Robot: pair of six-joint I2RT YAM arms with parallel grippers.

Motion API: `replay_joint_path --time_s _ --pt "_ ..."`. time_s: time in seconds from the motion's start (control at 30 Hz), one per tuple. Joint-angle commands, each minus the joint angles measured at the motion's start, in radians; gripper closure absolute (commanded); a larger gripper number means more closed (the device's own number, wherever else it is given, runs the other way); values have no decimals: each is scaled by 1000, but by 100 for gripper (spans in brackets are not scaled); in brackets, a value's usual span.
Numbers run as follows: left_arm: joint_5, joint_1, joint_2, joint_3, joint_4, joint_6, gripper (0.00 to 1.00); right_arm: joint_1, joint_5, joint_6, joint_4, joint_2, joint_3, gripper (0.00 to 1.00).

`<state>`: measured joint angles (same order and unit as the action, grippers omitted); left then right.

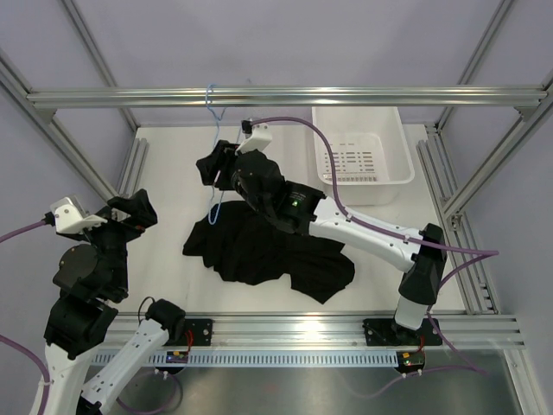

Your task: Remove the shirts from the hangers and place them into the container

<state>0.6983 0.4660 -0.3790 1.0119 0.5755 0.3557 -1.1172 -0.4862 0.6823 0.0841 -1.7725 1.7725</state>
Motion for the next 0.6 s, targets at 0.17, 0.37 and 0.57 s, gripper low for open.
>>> replay_joint_path --time_s 0.17,0.37,0.57 --pt "-62 2 -23 8 -29 -3 1 -20 -20 -148 -4 137 -136 27" --pt "-77 2 -58 22 -16 -11 1 -50 -52 -231 61 326 -251 16" --pt "-79 2 -142 93 87 -8 1 -62 -71 -175 357 573 -344 6"
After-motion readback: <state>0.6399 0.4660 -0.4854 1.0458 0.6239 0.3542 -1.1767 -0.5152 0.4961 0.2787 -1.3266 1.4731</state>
